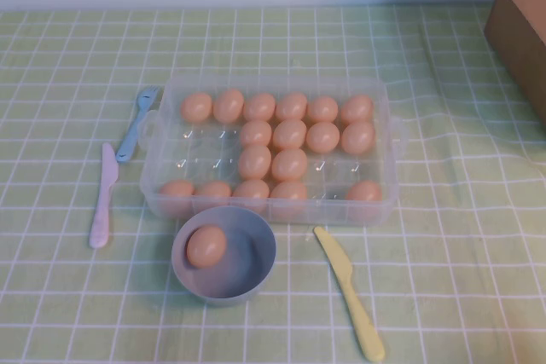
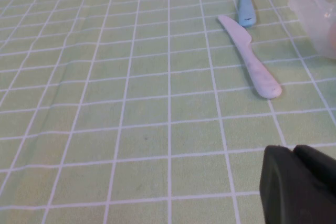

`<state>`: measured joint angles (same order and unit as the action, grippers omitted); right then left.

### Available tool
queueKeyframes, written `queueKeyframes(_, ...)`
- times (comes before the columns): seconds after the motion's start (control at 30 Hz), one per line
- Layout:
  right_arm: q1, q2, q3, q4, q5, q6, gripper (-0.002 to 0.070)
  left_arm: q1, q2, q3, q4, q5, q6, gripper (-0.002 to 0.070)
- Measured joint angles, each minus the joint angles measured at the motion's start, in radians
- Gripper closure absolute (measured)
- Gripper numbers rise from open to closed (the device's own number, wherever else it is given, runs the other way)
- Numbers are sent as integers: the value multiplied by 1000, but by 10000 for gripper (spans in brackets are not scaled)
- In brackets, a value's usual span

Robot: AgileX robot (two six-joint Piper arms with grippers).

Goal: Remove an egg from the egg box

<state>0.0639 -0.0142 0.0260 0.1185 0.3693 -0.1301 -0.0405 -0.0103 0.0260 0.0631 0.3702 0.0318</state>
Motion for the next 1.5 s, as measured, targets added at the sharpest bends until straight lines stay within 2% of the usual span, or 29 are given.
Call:
queueKeyframes(1.3,0,0,0,21,0,0,694,0,0,0,0,0,0,678)
queueKeyframes(1.5,0,0,0,186,-77,0,694,0,0,0,0,0,0,678)
